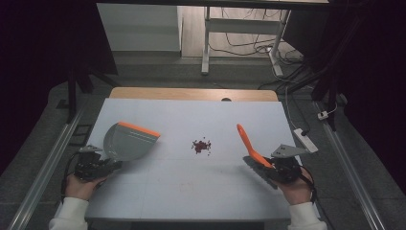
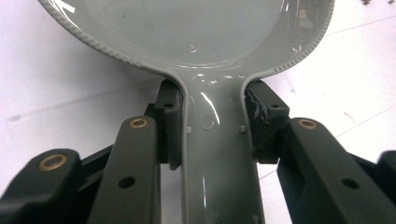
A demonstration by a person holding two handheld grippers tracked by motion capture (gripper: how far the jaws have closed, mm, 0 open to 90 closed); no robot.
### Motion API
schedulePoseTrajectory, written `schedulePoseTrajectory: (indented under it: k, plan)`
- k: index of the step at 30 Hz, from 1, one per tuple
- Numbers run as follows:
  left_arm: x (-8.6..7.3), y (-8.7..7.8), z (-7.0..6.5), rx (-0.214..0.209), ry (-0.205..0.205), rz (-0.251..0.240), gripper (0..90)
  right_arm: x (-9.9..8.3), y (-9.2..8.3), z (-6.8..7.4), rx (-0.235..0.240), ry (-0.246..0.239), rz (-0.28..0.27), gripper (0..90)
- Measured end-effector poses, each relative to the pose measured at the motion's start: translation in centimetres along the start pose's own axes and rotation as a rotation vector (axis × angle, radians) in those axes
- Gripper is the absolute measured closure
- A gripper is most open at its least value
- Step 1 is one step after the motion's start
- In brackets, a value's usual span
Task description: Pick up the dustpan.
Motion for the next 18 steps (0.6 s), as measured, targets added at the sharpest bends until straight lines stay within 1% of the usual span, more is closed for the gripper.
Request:
schedulePoseTrajectory:
  k: [6, 9, 12, 14, 16, 18]
  plan:
    - [0.7, -0.2, -0.2, -0.039, 0.049, -0.031, 62.1, 0.1, 0.1, 0.1, -0.003, -0.003, 0.001, 69.9]
    - [1.1, 0.0, -0.1, -0.038, 0.077, -0.030, 62.1, 0.2, 0.1, 0.1, -0.004, -0.002, 0.002, 69.9]
    - [1.7, 0.2, -0.2, -0.038, 0.096, -0.034, 62.1, 0.4, 0.2, 0.1, -0.006, -0.003, -0.002, 69.9]
    - [2.0, 0.1, -0.2, -0.043, 0.103, -0.044, 62.1, 0.4, 0.2, 0.2, -0.006, -0.001, 0.000, 69.9]
    - [2.4, 0.1, -0.3, -0.052, 0.122, -0.051, 62.1, 0.5, 0.2, 0.2, -0.009, -0.008, -0.003, 69.9]
    - [2.7, 0.2, -0.4, -0.053, 0.135, -0.052, 62.1, 0.6, 0.2, 0.2, -0.009, -0.010, -0.005, 69.9]
Point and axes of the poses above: each handheld gripper's, and its own axes: y roughly forward along the jaws, x roughly out of its top, z roughly to its left, the point moved 3 cm from there along y, roughly forward along the jaws, and after that the axes turned 9 degrees about z, right-handed, at the moved point
